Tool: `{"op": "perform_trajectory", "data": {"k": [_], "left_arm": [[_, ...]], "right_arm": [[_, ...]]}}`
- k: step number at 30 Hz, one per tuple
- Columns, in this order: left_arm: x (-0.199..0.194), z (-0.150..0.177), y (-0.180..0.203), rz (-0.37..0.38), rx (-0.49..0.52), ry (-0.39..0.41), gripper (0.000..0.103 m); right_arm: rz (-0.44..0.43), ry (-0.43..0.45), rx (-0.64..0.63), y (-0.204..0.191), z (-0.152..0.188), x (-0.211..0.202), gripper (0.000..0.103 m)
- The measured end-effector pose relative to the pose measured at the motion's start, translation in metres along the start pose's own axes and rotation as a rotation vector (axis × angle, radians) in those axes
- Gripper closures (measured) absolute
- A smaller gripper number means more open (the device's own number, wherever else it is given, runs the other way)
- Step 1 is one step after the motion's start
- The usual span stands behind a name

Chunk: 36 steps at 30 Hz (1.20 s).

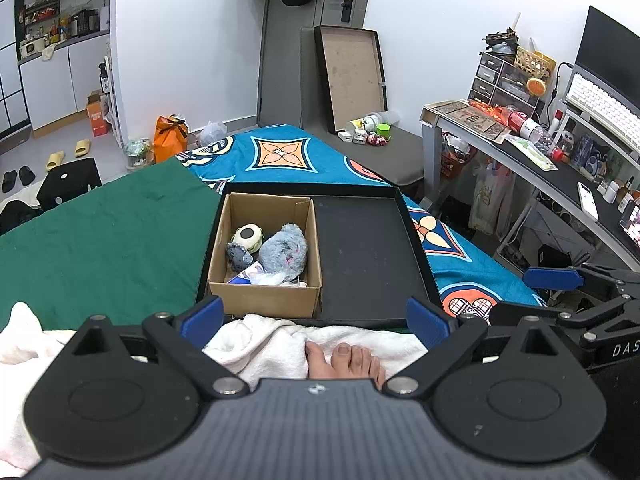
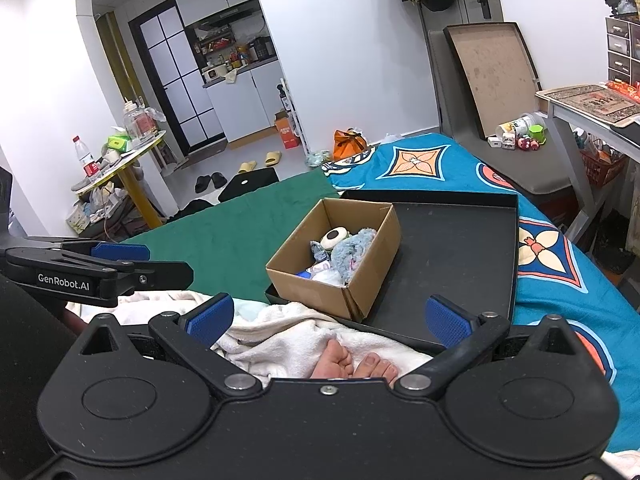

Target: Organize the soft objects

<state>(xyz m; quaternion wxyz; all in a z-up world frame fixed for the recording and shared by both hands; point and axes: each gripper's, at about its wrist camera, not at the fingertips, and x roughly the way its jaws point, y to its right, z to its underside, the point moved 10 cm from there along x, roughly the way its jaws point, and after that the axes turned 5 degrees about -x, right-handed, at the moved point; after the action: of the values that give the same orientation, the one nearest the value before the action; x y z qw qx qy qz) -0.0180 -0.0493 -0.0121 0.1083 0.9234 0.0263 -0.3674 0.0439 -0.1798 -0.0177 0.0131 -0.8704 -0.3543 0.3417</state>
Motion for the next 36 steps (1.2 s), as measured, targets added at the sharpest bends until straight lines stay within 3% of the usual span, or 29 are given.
{"op": "perform_trajectory", "data": {"k": [36], "left_arm": [[0.0,-0.0016,0.0062,0.008,0.007,0.008,0.006]], "right_arm": [[-0.015,0.002,-0.007,-0.0014,0.0035,-0.0004,0.0]]}}
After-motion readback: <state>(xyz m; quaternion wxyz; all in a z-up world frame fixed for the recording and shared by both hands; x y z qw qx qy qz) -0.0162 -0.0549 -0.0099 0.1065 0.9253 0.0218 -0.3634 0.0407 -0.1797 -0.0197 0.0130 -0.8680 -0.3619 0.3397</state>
